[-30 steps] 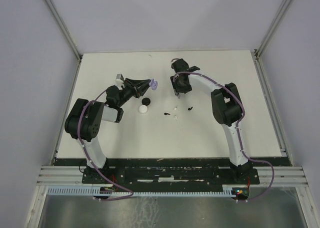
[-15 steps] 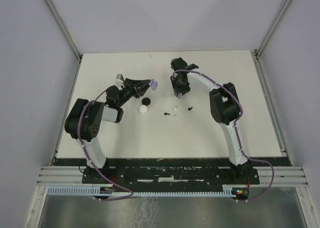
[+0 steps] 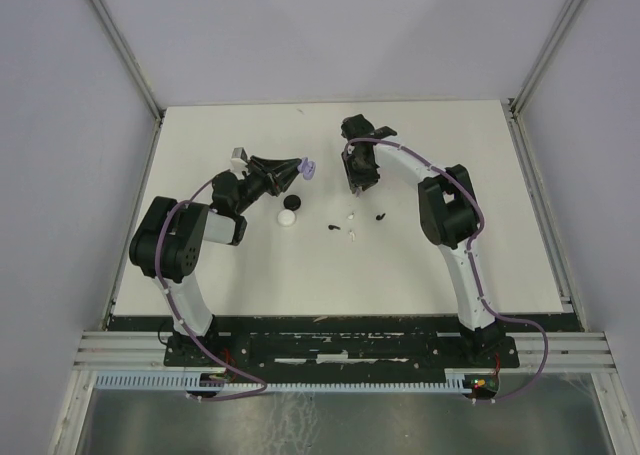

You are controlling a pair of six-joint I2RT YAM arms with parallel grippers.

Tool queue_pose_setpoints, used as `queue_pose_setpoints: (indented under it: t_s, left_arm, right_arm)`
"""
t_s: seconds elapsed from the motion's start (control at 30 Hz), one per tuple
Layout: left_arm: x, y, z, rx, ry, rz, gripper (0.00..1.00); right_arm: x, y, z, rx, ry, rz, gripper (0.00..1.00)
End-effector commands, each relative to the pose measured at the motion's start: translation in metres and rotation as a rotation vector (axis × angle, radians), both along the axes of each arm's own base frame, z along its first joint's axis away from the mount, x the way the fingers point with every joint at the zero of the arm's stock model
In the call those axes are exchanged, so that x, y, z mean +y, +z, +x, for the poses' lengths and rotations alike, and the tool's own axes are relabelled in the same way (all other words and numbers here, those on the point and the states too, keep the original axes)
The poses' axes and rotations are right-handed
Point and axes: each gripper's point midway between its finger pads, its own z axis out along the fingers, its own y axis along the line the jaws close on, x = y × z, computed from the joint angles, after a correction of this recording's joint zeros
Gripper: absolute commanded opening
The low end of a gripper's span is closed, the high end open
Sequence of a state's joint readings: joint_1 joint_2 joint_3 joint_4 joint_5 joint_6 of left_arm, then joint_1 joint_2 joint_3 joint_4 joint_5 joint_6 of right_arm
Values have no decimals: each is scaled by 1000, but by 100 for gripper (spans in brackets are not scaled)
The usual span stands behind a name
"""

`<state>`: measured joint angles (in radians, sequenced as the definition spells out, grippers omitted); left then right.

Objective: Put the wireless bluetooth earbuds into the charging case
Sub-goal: Pick up the earbud from the center of the board.

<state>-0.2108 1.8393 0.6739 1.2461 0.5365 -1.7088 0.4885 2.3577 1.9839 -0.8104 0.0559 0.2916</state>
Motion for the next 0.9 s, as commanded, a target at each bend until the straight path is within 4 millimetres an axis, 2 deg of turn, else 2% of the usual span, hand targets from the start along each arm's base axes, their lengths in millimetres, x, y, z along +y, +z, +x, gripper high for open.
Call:
queue_pose_setpoints:
  t_s: [0.0,0.37,0.57,0.77,0.8,0.87]
  left_arm:
    - [-1,14,-3,-81,-19,-2,3]
    - [0,14,-2,-80,-18,-2,3]
    - [-1,13,-3,-78,-17,-2,3]
    - [0,14,-2,-80,-16,-2,3]
    - [0,13,-2,-79,-17,-2,3]
    - [-1,14,-2,-78,-18,-2,3]
  right_arm:
    - [3,4,7,-10,-1,5,40]
    - [3,5,10,-8,8,-1,37]
    - [3,3,9,0,13,-1,31]
    - [4,6,12,-20,25,4,17]
    - [5,10,15,-42,34,9,13]
    - [8,30,24,-125,61,33,3]
